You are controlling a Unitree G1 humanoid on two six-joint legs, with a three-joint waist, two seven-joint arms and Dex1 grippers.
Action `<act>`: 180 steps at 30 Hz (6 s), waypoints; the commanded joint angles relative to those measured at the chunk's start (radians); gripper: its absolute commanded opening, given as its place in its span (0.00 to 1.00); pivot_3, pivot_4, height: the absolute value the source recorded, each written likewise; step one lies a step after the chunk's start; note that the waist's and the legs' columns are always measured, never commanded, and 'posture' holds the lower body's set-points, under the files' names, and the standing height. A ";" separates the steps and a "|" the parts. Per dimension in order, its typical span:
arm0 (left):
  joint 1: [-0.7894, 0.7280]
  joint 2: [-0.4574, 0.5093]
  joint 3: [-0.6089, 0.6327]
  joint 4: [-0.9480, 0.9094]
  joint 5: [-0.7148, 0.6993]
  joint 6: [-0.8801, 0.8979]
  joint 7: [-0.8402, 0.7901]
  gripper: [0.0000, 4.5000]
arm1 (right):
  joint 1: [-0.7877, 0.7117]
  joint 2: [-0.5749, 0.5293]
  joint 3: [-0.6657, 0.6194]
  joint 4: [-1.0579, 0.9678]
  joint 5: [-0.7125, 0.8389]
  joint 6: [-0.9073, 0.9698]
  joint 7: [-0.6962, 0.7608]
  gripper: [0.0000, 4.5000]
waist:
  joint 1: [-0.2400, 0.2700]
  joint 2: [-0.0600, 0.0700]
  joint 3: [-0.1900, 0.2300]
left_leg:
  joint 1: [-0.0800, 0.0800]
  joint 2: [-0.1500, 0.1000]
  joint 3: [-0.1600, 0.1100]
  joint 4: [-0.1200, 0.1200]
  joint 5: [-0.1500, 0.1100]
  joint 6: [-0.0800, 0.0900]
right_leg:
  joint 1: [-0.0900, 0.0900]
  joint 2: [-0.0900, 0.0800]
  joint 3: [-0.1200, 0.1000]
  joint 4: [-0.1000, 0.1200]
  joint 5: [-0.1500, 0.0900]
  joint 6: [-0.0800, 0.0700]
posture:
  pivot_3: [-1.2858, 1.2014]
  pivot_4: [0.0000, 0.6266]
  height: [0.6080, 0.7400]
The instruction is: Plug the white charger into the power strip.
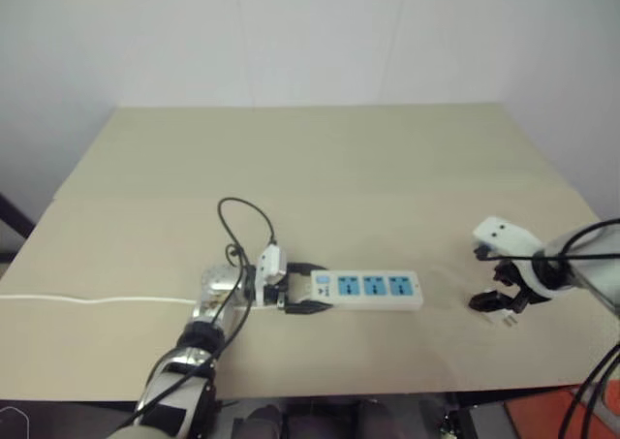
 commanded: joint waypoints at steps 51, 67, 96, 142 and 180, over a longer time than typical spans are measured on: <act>0.035 0.032 -0.064 -0.044 -0.057 0.046 0.038 0.73 | -0.114 0.336 -0.378 -0.039 0.041 -0.144 -0.041 0.25 | 0.003 0.002 -0.001 | 0.000 -0.001 0.000 0.000 0.000 0.000 | 0.000 0.000 0.000 0.000 0.001 0.000 | 0.52 0.24 1.00; 0.062 0.058 -0.093 -0.100 -0.043 0.079 0.091 0.73 | -0.008 0.765 -0.567 0.212 0.257 -0.772 0.152 0.25 | -0.002 0.002 -0.002 | 0.004 -0.001 0.002 0.000 0.001 -0.001 | 0.000 0.002 0.004 0.005 0.001 0.000 | 0.52 0.24 1.00; 0.093 0.121 -0.118 -0.180 -0.063 0.126 0.097 0.73 | 0.057 0.918 -0.432 0.530 0.167 -1.203 0.482 0.25 | -0.010 0.002 -0.002 | 0.007 -0.001 0.004 0.000 0.001 -0.001 | -0.001 0.002 0.007 0.010 0.001 0.000 | 0.52 0.24 1.00; 0.082 0.118 -0.126 -0.174 -0.072 0.132 0.094 0.73 | 0.086 0.908 -0.430 0.699 0.134 -1.308 0.553 0.25 | -0.004 0.002 -0.002 | 0.008 -0.001 0.004 -0.001 0.001 -0.001 | 0.000 0.002 0.008 0.009 0.001 0.000 | 0.52 0.24 1.00; 0.086 0.120 -0.122 -0.194 -0.082 0.153 0.089 0.73 | 0.103 0.911 -0.369 0.886 0.068 -1.436 0.564 0.25 | -0.004 -0.003 -0.005 | 0.016 0.000 0.004 -0.002 0.000 -0.001 | 0.005 0.003 0.008 0.009 0.001 0.000 | 0.52 0.24 1.00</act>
